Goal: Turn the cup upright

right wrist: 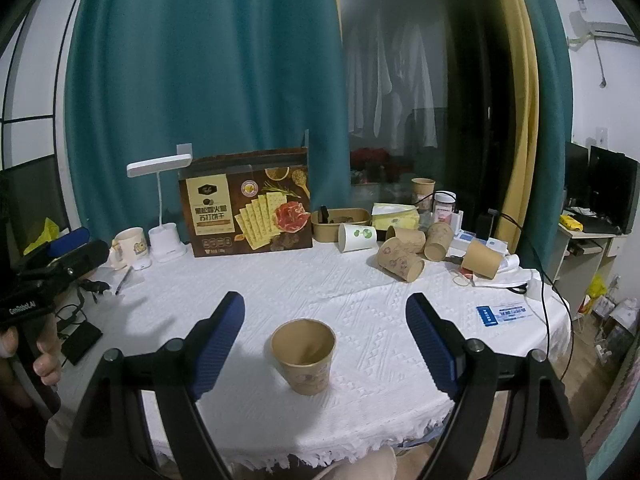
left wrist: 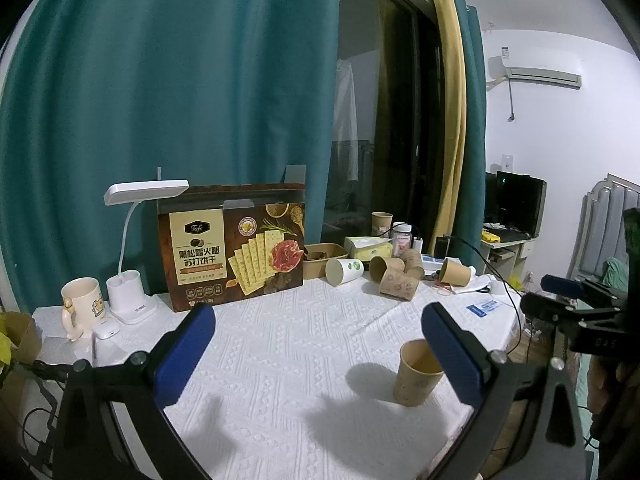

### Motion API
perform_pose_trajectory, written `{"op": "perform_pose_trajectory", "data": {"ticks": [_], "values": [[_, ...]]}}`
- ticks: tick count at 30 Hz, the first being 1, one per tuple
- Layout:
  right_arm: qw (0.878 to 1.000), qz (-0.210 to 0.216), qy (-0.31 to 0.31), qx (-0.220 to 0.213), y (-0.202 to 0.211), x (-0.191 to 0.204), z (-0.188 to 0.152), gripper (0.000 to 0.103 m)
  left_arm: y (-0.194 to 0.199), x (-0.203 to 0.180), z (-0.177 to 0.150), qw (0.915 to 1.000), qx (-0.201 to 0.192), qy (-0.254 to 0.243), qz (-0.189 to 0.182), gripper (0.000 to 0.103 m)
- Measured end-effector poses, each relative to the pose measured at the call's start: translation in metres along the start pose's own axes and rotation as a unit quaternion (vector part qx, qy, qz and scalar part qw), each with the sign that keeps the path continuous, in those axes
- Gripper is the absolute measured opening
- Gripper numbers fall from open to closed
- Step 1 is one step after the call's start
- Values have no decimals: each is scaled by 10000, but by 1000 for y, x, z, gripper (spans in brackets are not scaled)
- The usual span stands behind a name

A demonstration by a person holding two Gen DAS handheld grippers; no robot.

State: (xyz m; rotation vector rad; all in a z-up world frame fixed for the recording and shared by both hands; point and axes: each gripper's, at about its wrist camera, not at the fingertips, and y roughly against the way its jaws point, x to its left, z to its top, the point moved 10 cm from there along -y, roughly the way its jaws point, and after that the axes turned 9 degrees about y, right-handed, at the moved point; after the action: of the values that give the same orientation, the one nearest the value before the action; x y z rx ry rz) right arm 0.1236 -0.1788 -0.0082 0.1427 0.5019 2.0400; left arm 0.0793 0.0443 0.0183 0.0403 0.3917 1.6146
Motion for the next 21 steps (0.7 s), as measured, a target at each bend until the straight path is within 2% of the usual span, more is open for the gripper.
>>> {"op": "perform_pose_trajectory", "data": {"ticks": [21], "values": [[10000, -3, -3, 21, -1, 2, 0, 81, 2, 4, -2, 10000, 1, 16, 15, 103]]}}
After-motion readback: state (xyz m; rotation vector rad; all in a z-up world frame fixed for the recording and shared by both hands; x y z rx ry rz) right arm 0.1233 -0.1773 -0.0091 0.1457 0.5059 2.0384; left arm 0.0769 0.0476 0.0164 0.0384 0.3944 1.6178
